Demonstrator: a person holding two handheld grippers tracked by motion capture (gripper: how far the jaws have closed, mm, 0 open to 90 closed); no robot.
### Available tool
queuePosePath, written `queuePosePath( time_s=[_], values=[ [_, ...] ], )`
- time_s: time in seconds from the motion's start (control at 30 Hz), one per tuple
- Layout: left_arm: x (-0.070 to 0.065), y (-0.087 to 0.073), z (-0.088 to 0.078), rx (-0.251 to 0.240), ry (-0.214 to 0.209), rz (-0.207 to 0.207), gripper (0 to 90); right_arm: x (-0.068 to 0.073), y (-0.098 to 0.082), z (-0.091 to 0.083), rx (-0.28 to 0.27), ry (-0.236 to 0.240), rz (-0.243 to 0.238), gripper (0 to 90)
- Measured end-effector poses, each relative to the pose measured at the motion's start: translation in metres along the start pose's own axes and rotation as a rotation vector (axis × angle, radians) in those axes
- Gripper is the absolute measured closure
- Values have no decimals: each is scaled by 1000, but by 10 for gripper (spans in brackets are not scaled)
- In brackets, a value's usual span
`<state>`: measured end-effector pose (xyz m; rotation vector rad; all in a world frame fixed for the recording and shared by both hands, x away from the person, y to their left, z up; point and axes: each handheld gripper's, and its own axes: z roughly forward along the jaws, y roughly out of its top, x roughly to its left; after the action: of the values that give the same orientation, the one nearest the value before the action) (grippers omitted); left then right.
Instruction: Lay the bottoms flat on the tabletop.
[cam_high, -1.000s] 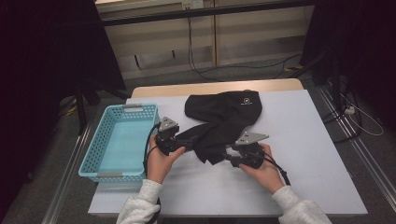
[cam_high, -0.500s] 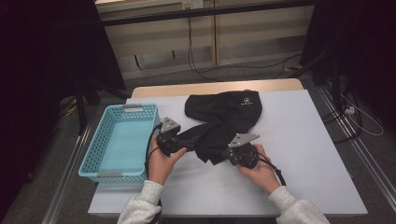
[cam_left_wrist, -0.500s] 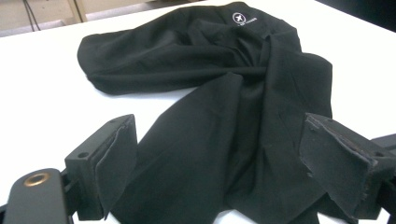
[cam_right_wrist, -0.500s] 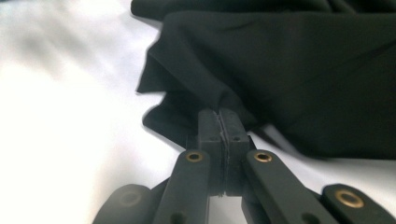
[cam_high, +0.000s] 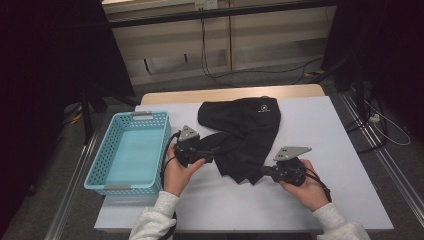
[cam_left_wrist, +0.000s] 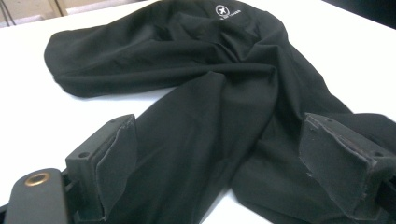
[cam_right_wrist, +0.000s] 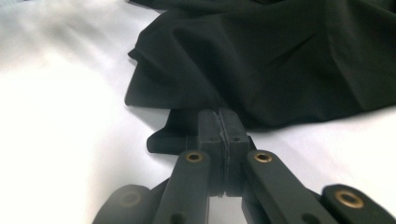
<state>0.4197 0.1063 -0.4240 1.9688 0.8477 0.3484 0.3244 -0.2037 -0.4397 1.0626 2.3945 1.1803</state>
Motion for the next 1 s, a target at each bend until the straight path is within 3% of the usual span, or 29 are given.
queuePosePath(
  time_s=[0.1,0.23,0.27,0.3,0.4,0.43,0.47,0.53,0.6,0.63,0.73,0.77,0.83,0.93,1.0],
  values=[
    [-2,-3,5,25,-14,15,131,1,-4,-13,2,-10,-11,900],
    [-6,-6,8,55,-40,29,164,-1,-12,-17,25,-15,-14,896],
    [-6,-6,8,55,-40,29,202,-1,-12,-17,25,-15,-14,896],
    [-10,-8,11,79,-55,74,247,-3,-15,-16,39,-18,1,881],
    [-13,-10,14,92,-80,59,320,-5,-16,-15,38,-26,7,853],
    [-17,-12,17,108,-95,69,357,-6,-15,-17,22,-50,20,765],
    [-17,-12,17,108,-95,69,376,-6,-15,-17,22,-50,20,765],
    [-19,-15,21,135,-100,80,405,-10,-14,-19,-15,-79,39,666],
    [-20,-16,22,147,-104,76,453,-12,-14,-19,-23,-92,44,655],
    [-20,-19,23,168,-112,71,463,-15,-13,-18,-39,-105,69,590],
    [-20,-20,24,175,-114,67,488,-19,-11,-17,-51,-106,80,579],
    [-21,-22,25,179,-122,64,496,-23,-8,-19,-75,-117,90,524],
    [-21,-23,27,187,-125,66,503,-25,-8,-19,-83,-135,114,471],
    [-22,-25,28,198,-128,66,518,-27,-8,-11,-56,-181,133,449],
    [-23,-26,29,205,-123,79,537,-25,-6,-3,-44,-175,135,443]
  ],
)
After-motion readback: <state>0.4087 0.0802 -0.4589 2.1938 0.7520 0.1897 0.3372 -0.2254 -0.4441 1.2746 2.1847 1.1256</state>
